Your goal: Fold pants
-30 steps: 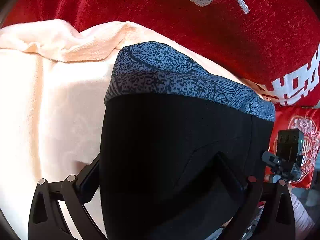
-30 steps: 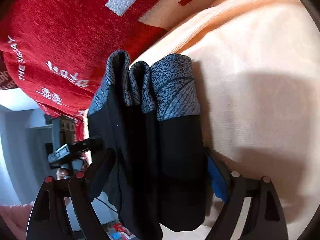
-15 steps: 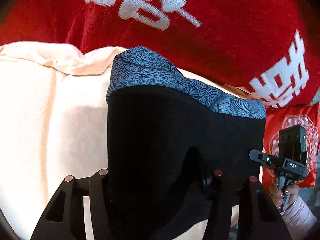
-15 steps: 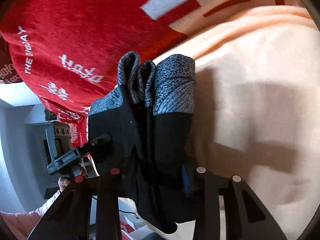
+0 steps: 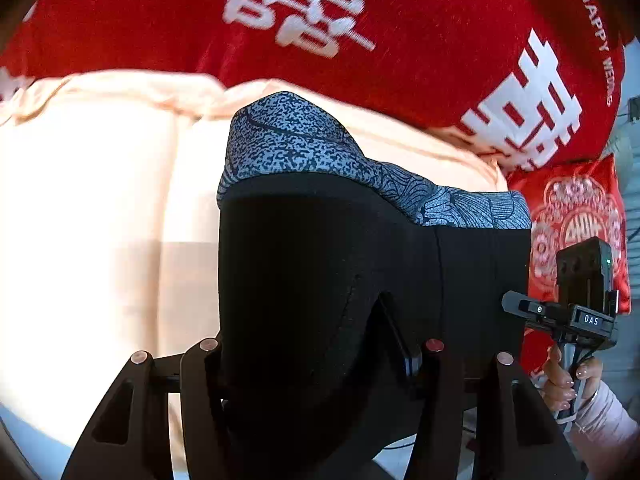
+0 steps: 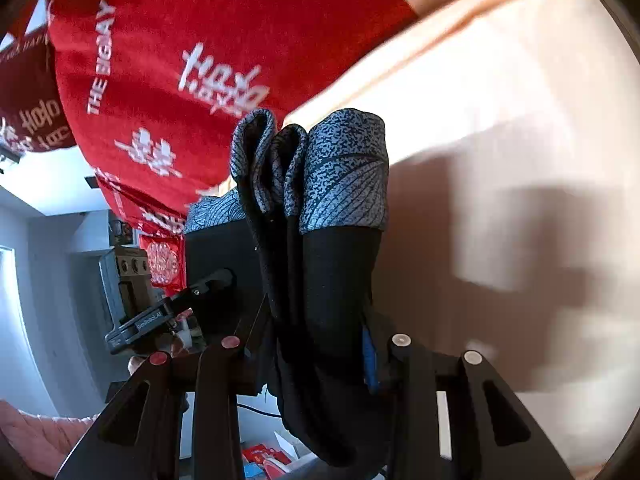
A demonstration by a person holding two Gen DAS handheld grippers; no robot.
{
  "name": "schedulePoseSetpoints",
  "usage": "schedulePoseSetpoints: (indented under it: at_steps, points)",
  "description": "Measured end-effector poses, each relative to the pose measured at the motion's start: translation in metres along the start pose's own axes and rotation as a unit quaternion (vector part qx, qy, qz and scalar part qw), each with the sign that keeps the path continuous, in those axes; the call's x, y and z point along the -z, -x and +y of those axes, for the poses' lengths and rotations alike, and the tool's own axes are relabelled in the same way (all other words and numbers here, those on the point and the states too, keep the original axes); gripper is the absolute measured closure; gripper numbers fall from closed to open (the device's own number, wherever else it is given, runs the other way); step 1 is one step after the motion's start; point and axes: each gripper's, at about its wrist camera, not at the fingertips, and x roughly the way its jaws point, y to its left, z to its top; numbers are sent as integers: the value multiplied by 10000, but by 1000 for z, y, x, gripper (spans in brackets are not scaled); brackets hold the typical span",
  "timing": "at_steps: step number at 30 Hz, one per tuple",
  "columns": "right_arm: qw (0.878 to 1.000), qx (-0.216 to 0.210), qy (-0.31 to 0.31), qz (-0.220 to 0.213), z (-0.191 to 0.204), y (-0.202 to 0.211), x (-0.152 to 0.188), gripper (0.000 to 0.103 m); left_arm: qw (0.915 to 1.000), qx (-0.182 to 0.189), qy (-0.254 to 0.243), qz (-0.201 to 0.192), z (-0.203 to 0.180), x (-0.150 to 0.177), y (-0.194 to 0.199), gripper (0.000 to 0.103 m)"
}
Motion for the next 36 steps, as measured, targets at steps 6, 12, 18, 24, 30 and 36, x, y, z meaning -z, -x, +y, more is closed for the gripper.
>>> schedulePoseSetpoints:
  at_steps: [6,12,18,24,30,36]
  points:
    - [9996,286,24,72,-23,-19,29,64,10000,-6,84,-5,36,40,-6,46]
    - [9932,1162,112,38,-46,-40,35,38,9988,-451,209,-12,66,51,-33,16]
    - [9741,2199,342,-392,-15,-15,44,39,9932,-1141,104,-198,67,54,-1,15]
    - [9748,1987,476,-894,19,3,30,85,9953,-590,-430,-635,38,39,31,15]
    - [9658,2366,876,-601,29,-45,14,85,9925,-754,-796,-549,12,18,-17,15]
    - [9667,2334,849,-622,16,-56,16,89,9915,-1050,-625,-438,35,20,-44,5]
